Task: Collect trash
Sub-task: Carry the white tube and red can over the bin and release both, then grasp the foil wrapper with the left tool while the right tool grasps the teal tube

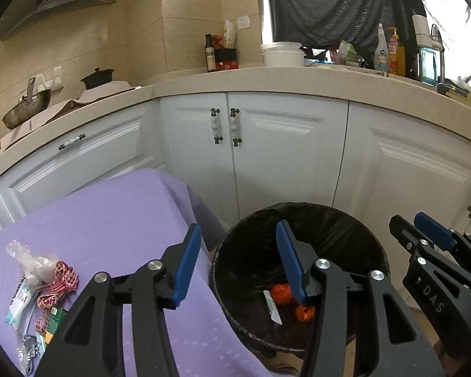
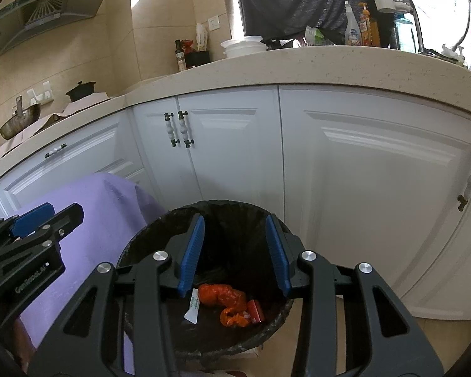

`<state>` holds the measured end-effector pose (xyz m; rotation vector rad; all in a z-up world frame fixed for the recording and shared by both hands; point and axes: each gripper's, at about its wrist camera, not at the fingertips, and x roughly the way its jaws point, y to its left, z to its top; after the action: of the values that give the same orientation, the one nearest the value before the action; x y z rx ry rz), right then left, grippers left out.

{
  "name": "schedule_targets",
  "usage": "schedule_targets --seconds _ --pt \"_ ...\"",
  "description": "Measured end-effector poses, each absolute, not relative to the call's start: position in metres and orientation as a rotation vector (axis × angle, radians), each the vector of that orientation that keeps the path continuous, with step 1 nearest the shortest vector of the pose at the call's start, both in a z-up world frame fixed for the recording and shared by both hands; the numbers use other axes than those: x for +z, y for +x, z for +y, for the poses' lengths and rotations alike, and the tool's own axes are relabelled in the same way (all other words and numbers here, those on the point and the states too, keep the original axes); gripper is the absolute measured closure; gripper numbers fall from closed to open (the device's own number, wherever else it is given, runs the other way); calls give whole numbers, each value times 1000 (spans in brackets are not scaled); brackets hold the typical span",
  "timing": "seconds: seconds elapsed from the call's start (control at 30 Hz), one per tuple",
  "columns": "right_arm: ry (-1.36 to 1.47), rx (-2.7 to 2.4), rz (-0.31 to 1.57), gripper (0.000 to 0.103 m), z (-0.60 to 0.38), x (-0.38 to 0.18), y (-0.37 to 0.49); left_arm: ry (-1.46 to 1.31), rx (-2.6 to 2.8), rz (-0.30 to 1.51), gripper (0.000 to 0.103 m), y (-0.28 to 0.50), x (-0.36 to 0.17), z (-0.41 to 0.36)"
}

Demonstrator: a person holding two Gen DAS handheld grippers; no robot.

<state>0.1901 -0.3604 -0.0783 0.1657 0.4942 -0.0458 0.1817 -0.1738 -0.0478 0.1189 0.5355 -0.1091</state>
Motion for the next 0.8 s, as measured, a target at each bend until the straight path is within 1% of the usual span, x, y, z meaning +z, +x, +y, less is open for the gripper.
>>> schedule_targets --seconds 0.27,0.33,0.37,0.47,0.53,0.6,0.8 --pt "153 -48 490 61 -354 -71 184 108 -97 522 53 178 -41 -166" --pt "150 -51 488 57 -352 -69 182 106 -94 519 53 176 -40 -163" --pt "149 -53 486 54 -350 -68 181 105 -92 517 52 175 -39 -162" --pt "144 -53 484 52 -345 -65 179 99 -82 511 49 171 -37 -155" --pt "140 -51 483 49 -341 -63 177 95 -74 506 47 168 -36 -151" --pt "136 -48 479 42 -336 -61 174 90 -65 503 44 165 -35 -146" --pt "128 -24 483 37 -315 -57 166 81 -31 494 34 154 -33 -127"
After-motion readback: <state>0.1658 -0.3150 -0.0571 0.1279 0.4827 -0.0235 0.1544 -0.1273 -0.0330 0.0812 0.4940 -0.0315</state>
